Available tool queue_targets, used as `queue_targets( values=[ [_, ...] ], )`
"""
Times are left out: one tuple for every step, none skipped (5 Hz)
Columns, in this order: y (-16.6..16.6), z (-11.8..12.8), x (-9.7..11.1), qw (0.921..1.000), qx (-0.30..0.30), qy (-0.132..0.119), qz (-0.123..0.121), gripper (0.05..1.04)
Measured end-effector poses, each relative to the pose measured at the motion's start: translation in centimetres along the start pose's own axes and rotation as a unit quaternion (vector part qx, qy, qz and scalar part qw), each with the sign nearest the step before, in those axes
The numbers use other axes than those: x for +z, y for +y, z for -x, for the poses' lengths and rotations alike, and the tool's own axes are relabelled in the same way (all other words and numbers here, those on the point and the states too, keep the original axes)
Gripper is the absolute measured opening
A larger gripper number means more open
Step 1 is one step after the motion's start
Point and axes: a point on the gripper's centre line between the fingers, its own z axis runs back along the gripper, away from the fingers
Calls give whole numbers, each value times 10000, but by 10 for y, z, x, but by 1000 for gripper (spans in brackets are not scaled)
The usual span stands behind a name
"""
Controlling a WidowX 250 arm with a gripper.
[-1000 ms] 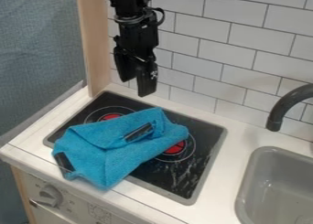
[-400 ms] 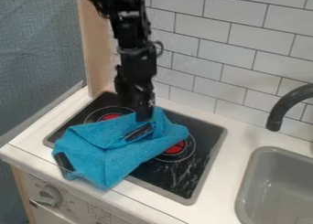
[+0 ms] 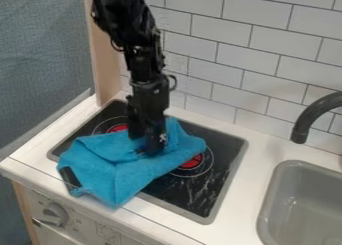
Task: Dry the cloth from left to right then right to left
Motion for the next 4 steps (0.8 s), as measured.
queue_targets(
  values=[
    [-4, -10, -8, 9999, -82, -38, 95, 999],
    [-8, -31, -11, 9996, -244, -148, 88, 999],
    [-13, -46, -12, 9992, -359, -174, 33, 999],
    [-17, -61, -13, 9988, -456, -166, -4, 999]
  ],
)
